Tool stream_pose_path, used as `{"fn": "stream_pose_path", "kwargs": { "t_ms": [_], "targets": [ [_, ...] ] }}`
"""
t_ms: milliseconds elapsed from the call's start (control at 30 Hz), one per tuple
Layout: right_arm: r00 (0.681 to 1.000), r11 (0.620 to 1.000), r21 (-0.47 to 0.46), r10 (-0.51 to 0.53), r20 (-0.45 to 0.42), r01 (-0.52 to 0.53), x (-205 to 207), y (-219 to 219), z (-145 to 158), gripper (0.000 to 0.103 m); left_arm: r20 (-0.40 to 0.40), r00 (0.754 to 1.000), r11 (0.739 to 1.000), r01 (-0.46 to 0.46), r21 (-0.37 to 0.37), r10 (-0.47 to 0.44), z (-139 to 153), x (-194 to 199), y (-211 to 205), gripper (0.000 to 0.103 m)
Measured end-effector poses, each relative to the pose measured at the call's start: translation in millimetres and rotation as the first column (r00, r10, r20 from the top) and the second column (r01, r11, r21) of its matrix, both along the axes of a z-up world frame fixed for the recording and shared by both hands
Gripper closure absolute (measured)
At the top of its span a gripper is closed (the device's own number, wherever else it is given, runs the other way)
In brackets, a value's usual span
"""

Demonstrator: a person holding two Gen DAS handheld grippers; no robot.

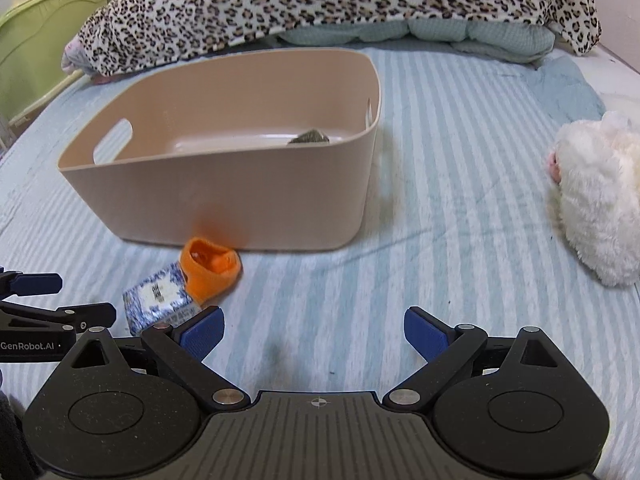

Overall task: Organize objects
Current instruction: 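Grasp the blue-and-white tissue pack with the left gripper while the right gripper grasps the orange cloth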

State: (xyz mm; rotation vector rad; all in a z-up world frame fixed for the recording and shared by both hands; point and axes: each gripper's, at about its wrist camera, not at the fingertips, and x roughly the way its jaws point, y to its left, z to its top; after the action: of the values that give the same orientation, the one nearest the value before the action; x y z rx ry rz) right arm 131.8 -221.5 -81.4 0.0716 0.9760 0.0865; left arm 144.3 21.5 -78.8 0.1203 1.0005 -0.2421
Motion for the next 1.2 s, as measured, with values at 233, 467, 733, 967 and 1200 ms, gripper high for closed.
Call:
{"fn": "stream_pose_path", "kwargs": {
  "t_ms": [233, 467, 733, 967, 1200],
  "targets": [
    [1.000, 1.000, 0.004, -0.004, -0.025, 0.005, 3.0, -0.9, -11.8, 0.005, -0.005, 0.998, 0.998, 0.062, 0.019, -0.061, -14.1, 4.0, -16.8, 0.018],
    [0.999, 1.000, 0.002, 0.002, -0.040, -0.002, 8.8, 2.4, -19.0, 0.005, -0.013, 0.996, 0.996, 0.083, -0.023, -0.083, -31.3, 20.6, -22.7, 0.018],
    [0.998, 1.000, -0.001, 0.012, -0.055, -0.012, 18.1, 9.8, -27.4, 0.005, 0.006, 0.993, 0.992, 0.120, -0.027, -0.120, -38.0, 25.7, -25.8, 0.037],
    [0.997, 0.999, 0.018, 0.048, -0.064, -0.047, 30.8, 24.0, -33.2, 0.005, 0.000, 0.998, 0.998, 0.064, 0.000, -0.064, -34.2, 27.0, -11.3, 0.047],
    [0.994, 0.996, 0.042, 0.079, -0.070, -0.076, 45.4, 43.5, -37.6, 0.005, -0.004, 1.000, 1.000, 0.004, 0.011, -0.004, -37.1, 34.7, 6.3, 0.041]
  ]
}}
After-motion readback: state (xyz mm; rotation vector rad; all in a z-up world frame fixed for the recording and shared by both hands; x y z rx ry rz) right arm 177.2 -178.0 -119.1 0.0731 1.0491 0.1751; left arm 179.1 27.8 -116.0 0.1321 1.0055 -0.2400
